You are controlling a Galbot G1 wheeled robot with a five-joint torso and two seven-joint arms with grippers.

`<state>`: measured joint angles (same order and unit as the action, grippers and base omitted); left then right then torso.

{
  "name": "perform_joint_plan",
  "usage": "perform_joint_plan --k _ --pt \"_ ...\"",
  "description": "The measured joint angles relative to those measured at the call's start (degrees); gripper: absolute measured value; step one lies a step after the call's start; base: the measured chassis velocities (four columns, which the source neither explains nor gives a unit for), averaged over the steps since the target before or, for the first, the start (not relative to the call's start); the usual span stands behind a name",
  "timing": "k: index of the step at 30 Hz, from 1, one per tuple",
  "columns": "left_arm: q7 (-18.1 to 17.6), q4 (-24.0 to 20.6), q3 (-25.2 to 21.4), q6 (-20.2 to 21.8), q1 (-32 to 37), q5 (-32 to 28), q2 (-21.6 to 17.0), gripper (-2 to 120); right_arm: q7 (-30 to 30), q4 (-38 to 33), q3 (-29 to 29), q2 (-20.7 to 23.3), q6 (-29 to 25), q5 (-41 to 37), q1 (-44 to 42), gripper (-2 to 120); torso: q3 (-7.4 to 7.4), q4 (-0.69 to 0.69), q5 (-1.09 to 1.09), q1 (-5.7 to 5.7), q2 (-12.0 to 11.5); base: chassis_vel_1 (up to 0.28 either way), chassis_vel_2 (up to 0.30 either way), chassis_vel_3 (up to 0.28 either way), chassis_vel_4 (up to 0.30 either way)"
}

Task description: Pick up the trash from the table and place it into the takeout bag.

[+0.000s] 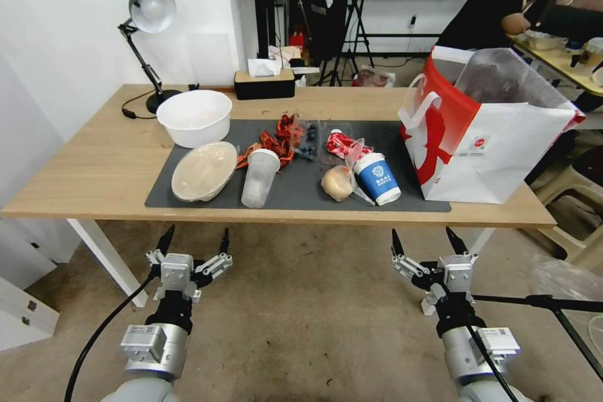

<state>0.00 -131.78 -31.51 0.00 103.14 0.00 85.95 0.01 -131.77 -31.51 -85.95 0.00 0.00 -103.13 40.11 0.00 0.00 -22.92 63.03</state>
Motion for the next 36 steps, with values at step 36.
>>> perform_joint_plan --k 36 --pt "1.83 -5.18 -0.01 18.92 -6.86 -7.47 4.71 100 3.45 -2.49 -5.76 1.79 18.58 -7.15 10.63 100 0.00 0.00 0.01 0.00 0.00 0.000 0.000 0.000 0.000"
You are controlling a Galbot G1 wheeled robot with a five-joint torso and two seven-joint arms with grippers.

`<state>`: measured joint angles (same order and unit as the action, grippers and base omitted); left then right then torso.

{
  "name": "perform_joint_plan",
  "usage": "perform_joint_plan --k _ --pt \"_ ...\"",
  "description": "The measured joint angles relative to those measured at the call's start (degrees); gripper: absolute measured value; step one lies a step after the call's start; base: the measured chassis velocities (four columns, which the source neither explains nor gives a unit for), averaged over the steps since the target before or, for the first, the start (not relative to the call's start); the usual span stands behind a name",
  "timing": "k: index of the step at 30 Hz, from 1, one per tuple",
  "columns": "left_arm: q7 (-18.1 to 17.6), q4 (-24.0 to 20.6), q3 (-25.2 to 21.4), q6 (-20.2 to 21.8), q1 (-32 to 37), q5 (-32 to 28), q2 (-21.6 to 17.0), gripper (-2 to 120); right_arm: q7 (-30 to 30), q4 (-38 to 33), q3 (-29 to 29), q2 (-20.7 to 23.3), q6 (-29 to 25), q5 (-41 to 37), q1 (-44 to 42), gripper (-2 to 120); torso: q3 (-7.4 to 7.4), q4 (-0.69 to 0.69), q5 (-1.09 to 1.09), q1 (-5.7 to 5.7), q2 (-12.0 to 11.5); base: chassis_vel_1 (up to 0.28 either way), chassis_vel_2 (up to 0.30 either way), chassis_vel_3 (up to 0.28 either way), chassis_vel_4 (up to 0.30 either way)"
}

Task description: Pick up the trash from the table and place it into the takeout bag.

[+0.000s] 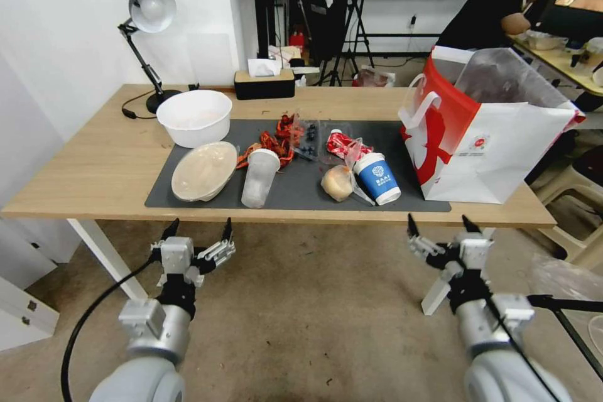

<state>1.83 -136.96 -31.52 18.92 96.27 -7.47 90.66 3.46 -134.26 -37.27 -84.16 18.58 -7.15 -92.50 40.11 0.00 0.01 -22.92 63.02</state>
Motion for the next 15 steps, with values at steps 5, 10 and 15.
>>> perform_joint_plan --k 5,10,15 --pt "1.01 -0.46 -0.02 0.47 -1.15 -1.65 0.89 100 1.28 -0.93 -2.12 0.67 6.70 -2.58 3.84 100 0.00 0.01 -0.01 0.00 0.00 0.000 0.000 0.000 0.000" --pt "1.36 -0.24 -0.08 0.08 -1.53 -1.68 0.62 100 1.36 -0.85 -2.15 0.93 7.00 -3.17 4.24 100 0.00 -0.01 -0.01 0.00 0.00 0.000 0.000 0.000 0.000" --pt "1.58 0.39 0.00 -0.37 -1.82 -1.70 0.34 100 1.29 5.20 0.78 5.26 0.42 -10.06 7.46 100 0.00 0.04 0.02 0.00 0.00 0.000 0.000 0.000 0.000"
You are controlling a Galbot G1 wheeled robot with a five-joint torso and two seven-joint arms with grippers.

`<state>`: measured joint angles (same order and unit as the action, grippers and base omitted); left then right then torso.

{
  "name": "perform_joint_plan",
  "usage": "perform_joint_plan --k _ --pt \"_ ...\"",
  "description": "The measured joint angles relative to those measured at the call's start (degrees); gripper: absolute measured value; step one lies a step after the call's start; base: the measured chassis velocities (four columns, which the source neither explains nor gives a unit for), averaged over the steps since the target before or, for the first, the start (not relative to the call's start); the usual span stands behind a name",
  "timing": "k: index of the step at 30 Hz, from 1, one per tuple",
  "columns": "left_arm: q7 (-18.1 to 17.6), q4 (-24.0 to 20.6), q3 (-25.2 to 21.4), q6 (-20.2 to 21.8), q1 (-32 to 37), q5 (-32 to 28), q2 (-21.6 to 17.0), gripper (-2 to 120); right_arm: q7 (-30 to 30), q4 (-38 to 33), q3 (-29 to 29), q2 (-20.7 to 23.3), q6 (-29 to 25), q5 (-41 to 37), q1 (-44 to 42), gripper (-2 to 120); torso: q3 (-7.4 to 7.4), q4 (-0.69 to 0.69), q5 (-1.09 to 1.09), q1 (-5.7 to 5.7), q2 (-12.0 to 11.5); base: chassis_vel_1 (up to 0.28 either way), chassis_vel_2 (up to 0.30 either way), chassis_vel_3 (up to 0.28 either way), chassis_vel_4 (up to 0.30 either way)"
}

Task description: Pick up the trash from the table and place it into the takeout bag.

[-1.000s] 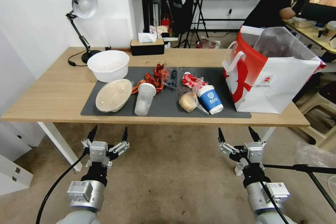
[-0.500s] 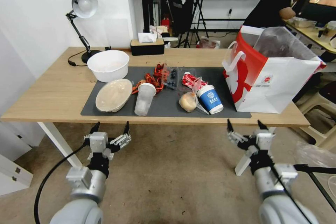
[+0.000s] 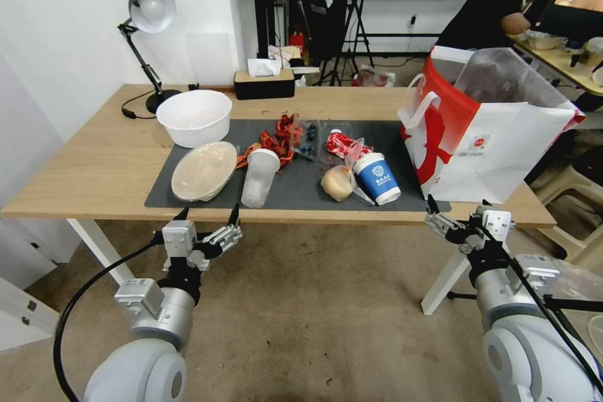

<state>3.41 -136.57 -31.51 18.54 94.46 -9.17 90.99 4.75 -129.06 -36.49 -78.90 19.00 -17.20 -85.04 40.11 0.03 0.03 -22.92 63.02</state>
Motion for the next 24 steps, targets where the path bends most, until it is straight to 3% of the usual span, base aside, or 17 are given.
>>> perform_joint_plan --k 4,13,24 --pt "0.10 0.34 0.02 -0.73 -0.02 0.01 0.06 100 -0.22 3.28 1.99 1.95 -3.05 -2.65 1.96 100 0.00 -0.02 -0.01 -0.02 0.00 0.000 0.000 0.000 0.000" --pt "0.34 0.45 -0.01 -1.98 0.60 0.27 0.21 100 -1.70 4.62 3.43 3.82 -3.94 -5.88 3.28 100 0.00 -0.04 -0.03 -0.01 0.00 0.000 0.000 0.000 0.000" --pt "0.39 0.53 -0.19 -3.82 1.31 0.76 0.56 100 -3.32 11.38 6.36 8.61 -4.46 -10.65 8.47 100 0.00 -0.04 -0.03 -0.01 0.00 0.000 0.000 0.000 0.000"
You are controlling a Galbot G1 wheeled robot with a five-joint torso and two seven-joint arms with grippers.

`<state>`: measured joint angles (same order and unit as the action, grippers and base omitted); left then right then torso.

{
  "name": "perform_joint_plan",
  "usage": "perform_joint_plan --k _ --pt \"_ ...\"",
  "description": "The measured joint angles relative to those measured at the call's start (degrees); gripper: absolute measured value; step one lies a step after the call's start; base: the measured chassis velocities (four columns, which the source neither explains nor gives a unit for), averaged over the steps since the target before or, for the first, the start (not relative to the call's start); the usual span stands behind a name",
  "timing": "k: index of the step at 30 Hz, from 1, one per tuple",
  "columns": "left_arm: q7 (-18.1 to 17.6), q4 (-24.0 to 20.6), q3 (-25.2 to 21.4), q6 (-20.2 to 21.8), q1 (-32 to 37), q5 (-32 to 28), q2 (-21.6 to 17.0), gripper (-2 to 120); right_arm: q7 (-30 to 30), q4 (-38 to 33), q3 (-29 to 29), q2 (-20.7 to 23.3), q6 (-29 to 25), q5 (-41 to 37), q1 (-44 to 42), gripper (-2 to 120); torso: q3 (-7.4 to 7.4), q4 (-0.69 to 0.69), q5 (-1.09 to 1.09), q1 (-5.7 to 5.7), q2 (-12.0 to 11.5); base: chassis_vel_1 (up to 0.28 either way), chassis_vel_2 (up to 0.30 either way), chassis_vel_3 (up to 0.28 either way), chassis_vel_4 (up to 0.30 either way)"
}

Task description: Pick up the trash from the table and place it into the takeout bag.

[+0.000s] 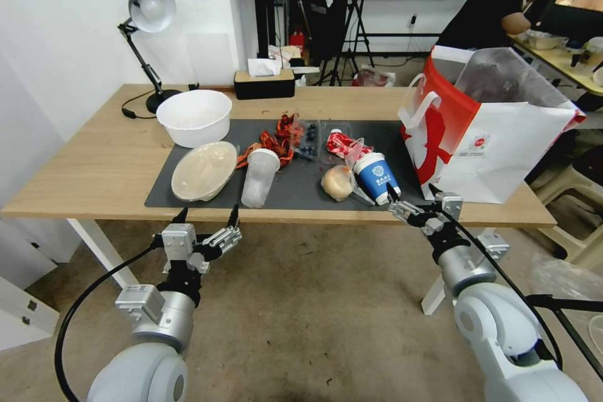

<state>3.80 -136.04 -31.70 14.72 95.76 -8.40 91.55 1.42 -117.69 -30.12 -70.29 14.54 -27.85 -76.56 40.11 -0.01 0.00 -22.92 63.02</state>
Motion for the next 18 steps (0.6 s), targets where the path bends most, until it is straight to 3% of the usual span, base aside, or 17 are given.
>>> perform_joint_plan --k 14,18 --pt "-0.07 0.61 -0.07 -1.15 0.36 0.80 0.57 100 0.43 7.86 4.77 0.65 -0.10 -2.18 6.60 100 0.00 0.01 0.00 0.00 0.00 0.000 0.000 0.000 0.000" --pt "-0.10 0.69 -0.09 -1.60 0.48 0.95 0.58 100 0.83 9.43 5.91 0.02 -0.14 -2.27 7.50 94 0.00 0.01 0.00 0.00 0.00 0.000 0.000 0.000 0.000"
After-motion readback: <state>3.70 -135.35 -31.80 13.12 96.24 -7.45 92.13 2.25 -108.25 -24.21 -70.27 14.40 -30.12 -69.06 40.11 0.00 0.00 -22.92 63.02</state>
